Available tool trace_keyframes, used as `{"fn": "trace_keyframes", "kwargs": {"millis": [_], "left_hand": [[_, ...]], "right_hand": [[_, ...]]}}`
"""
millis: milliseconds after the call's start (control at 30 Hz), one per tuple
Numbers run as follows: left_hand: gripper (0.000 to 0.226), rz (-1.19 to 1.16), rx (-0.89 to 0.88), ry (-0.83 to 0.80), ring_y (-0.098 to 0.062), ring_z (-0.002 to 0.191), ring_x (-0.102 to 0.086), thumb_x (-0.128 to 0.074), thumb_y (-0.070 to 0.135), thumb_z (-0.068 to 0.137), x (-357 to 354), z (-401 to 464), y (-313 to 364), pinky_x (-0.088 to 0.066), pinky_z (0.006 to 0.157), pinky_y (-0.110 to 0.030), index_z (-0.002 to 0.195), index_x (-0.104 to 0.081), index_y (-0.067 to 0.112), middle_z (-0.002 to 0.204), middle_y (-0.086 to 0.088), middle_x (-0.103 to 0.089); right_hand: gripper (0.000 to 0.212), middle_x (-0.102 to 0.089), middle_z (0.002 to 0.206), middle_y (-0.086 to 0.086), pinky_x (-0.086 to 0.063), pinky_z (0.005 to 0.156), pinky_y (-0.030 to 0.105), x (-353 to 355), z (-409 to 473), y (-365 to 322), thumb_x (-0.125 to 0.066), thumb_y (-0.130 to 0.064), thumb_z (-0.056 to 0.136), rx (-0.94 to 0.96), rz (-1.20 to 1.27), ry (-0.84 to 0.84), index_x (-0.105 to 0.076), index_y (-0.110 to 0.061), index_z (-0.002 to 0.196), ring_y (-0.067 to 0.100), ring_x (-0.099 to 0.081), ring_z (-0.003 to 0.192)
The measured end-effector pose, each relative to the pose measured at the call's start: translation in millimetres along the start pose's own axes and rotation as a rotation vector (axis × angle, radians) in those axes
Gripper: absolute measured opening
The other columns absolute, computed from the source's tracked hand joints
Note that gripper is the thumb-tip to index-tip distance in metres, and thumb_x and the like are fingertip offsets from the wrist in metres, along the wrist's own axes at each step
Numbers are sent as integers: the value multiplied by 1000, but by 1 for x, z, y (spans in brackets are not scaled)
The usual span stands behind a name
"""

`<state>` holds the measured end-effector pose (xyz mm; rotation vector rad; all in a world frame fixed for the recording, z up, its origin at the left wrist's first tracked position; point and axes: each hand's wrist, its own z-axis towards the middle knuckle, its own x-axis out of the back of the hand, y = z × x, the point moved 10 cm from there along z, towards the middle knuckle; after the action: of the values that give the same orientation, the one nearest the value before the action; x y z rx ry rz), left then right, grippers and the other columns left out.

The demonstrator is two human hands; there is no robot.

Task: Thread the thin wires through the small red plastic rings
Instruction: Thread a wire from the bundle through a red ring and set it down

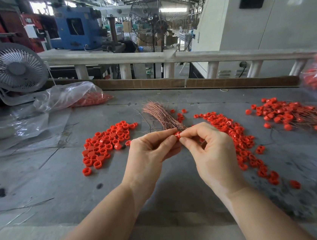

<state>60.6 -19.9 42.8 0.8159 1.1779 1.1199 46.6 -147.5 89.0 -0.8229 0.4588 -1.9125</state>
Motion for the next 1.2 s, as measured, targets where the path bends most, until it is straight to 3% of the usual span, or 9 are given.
{"fn": "trace_keyframes", "kwargs": {"millis": [300,633,800,1200], "left_hand": [[31,-45,50,3,-15,74,-70,-53,-9,85,0,1,-5,-56,68,-21,81,-74,14,80,-6,-74],[25,-18,32,1,-15,76,-71,-60,-6,81,1,2,-4,-55,68,-20,85,-73,14,83,-6,-74],[15,-44,51,-21,-15,75,-70,-67,15,68,0,1,-6,-55,67,-20,79,-77,19,82,-8,-74],[19,-45,49,6,-16,71,-70,-61,-4,80,2,1,-4,-56,66,-21,83,-72,10,79,-8,-74]], "right_hand": [[9,-62,76,-6,-52,71,32,1,0,-2,-69,0,78,1,-28,-8,-70,-9,77,12,-61,75],[9,-63,76,-7,-48,69,20,1,0,-1,-69,-2,79,-17,-21,-20,-70,-11,78,6,-58,74],[9,-63,76,-6,-48,68,22,0,0,0,-69,-1,79,-18,-17,-25,-70,-11,78,7,-58,73],[8,-62,76,-7,-48,70,22,-1,0,-1,-68,-4,78,-6,-10,-31,-69,-12,77,6,-58,74]]}}
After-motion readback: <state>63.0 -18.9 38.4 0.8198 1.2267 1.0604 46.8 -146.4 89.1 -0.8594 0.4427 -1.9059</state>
